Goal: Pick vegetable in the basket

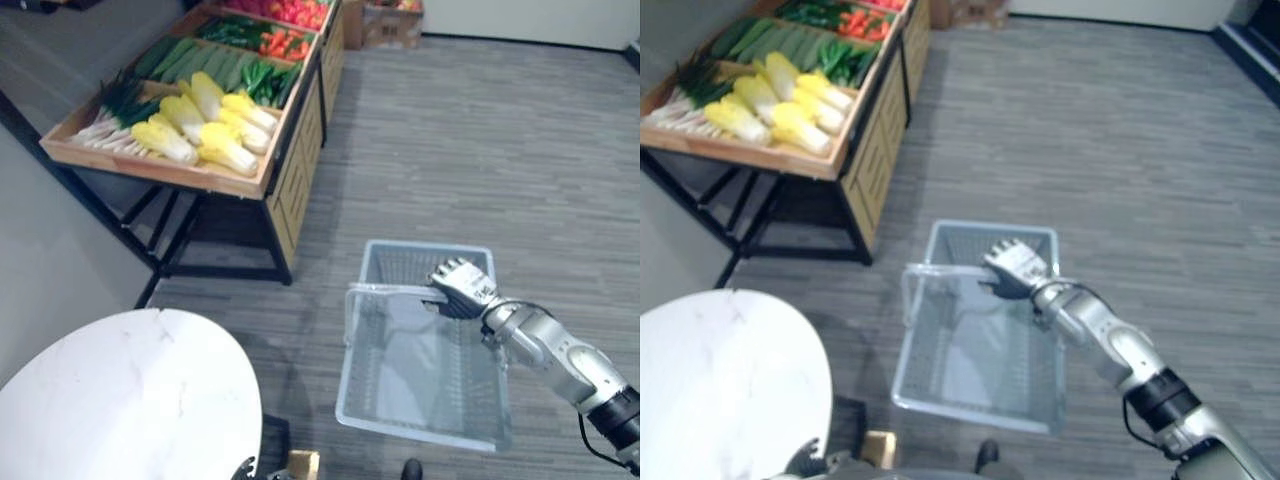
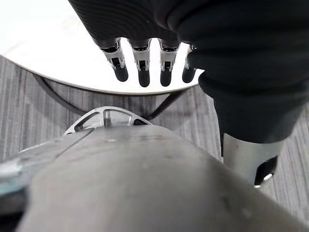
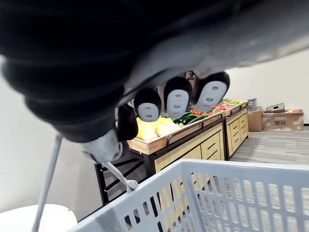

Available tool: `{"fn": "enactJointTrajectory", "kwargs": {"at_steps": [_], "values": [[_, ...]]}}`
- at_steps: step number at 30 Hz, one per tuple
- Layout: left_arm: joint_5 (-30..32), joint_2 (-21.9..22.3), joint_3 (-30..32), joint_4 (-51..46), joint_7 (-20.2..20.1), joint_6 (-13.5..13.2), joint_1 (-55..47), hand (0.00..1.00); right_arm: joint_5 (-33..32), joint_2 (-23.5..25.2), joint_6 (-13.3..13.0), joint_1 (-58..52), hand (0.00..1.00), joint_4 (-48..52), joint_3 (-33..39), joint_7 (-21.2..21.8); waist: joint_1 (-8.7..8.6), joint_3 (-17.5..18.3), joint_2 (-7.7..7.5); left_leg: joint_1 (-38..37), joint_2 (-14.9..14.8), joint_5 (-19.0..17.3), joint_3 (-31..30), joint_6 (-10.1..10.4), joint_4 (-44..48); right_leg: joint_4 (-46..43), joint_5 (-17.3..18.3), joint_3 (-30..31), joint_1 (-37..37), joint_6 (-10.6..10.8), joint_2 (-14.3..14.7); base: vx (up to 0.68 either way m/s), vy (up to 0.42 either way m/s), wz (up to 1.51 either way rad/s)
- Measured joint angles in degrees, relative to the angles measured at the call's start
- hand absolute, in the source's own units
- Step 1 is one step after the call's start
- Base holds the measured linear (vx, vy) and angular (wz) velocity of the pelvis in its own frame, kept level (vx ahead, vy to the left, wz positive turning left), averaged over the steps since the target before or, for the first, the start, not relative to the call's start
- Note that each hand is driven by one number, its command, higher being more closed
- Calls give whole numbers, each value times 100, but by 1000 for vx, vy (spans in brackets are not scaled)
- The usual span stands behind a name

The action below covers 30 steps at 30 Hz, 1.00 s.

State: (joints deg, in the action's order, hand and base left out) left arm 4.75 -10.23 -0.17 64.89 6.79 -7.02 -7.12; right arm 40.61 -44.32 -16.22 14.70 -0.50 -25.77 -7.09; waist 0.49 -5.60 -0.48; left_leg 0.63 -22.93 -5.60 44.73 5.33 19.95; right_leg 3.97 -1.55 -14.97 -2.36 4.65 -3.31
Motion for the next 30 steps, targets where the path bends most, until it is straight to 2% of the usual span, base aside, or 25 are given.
{"fn": "enactJointTrajectory", "kwargs": {"at_steps": [1,2,3,4,5,6,9,11,13,14,16,19,22,23,24,25,26,27,28,29,30], "values": [[1,6,1,-8,-5,-1,-16,0,0,-23,-1,-10,100,0,0,0,-11,-11,29,11,-111,74,-51,-71,238,0,4,118,-34,-86,49,-69,-187,-44],[1,36,7,-37,-4,-10,-29,0,0,-105,-2,-11,100,-2,-1,-1,-7,-49,64,62,-142,191,-449,-191,542,-4,-5,300,-109,-158,46,-82,-150,-57],[1,61,10,-85,14,-32,-74,0,-1,-174,-4,-6,100,-2,-5,-6,16,-99,6,224,-53,167,-989,-186,740,-19,13,456,-133,-195,-10,-88,-72,-60],[1,82,7,-125,24,-51,-109,0,-3,-223,-4,13,100,-2,-5,-23,24,-112,32,274,128,41,-1448,-133,750,-47,19,556,-117,-205,-61,-96,34,-78],[2,122,-5,-168,25,-132,-147,0,-5,-308,-12,50,100,-1,-6,-99,51,-136,98,329,542,-86,-2227,-116,596,-105,55,760,-55,-249,-141,-117,94,-96],[2,154,-21,-166,21,-165,-187,0,-8,-398,-28,55,100,1,-6,-168,66,-131,184,319,836,-78,-2683,-123,277,-122,76,941,27,-277,-143,-102,109,-94],[-1,141,-4,-161,27,-170,-203,0,-21,-493,-44,65,100,69,-29,-184,32,-108,226,132,1190,-117,-3191,-97,-515,-17,66,980,250,-203,-202,-41,89,-51],[0,107,2,-167,31,-188,-195,0,-28,-517,-43,123,100,62,-56,-183,-2,-195,105,156,1343,-134,-3402,-73,-682,74,-191,981,329,-97,-281,-18,101,-4],[1,116,-4,-183,34,-224,-177,0,-30,-547,-48,140,100,32,-77,-182,-7,-234,124,213,1362,-276,-3489,124,-673,206,-349,992,336,51,-303,-41,128,1],[3,137,-20,-219,34,-239,-165,0,-37,-544,-52,200,100,-10,-140,-182,26,-257,169,216,1351,-423,-3472,152,-674,206,-389,1019,399,84,-292,-40,121,-13],[8,140,-100,-227,39,-243,-146,0,-60,-534,-86,199,100,-27,-210,-181,100,-287,193,222,1375,-569,-3461,138,-670,206,-436,1076,427,129,-307,-38,127,-15],[8,119,-192,-317,47,-239,-146,0,-63,-525,-85,83,100,-42,-222,-182,117,-313,164,230,1461,-700,-3456,61,-590,208,-449,1100,442,171,-395,-45,103,-8],[7,109,-220,-354,61,-237,-156,0,-64,-459,-65,-135,100,-37,-74,-181,146,-329,139,244,1544,-1068,-3481,-50,-558,84,-357,1288,617,224,-421,-27,96,-30],[8,100,-224,-369,61,-237,-156,0,-64,-410,-56,-250,100,-38,28,-179,145,-346,126,249,1574,-1125,-3454,-94,-510,-179,-244,1367,761,234,-444,7,138,-31],[11,85,-234,-369,59,-231,-159,0,-62,-361,-38,-417,100,-40,125,-178,108,-374,114,232,1629,-1276,-3463,-194,-430,-776,-17,1421,987,251,-496,28,149,-30],[13,77,-283,-369,61,-230,-152,0,-60,-349,-30,-515,100,-47,170,-174,109,-437,144,191,1628,-1406,-3435,-252,-336,-1702,149,1369,1358,180,-506,19,130,-27],[15,74,-310,-373,60,-233,-154,0,-58,-334,-22,-528,100,-45,174,-173,99,-469,158,161,1625,-1457,-3430,-280,-291,-2247,167,1362,1600,143,-506,12,142,-22],[15,-18,-411,-389,62,-239,-145,0,-55,-198,-23,-540,100,-45,304,-176,53,-580,110,37,1654,-1504,-3431,-313,-234,-3217,149,1375,1986,-22,-582,8,111,-2],[15,-83,-454,-390,60,-240,-144,0,-53,-126,-17,-547,100,-62,346,-177,-1,-645,58,-77,1694,-1537,-3459,-356,-235,-3609,107,1381,2103,-84,-654,130,119,15],[15,-153,-508,-396,58,-238,-132,0,-50,-9,-18,-565,100,-143,451,-180,-65,-755,31,-320,1728,-1616,-3517,-464,-253,-4229,-41,1386,2254,-277,-730,197,83,28],[17,-143,-540,-390,60,-222,-122,0,-10,91,-19,-597,100,-305,525,-222,-138,-790,88,-467,1725,-1632,-3573,-488,-298,-4407,128,1285,2327,-311,-769,178,64,30]]}}
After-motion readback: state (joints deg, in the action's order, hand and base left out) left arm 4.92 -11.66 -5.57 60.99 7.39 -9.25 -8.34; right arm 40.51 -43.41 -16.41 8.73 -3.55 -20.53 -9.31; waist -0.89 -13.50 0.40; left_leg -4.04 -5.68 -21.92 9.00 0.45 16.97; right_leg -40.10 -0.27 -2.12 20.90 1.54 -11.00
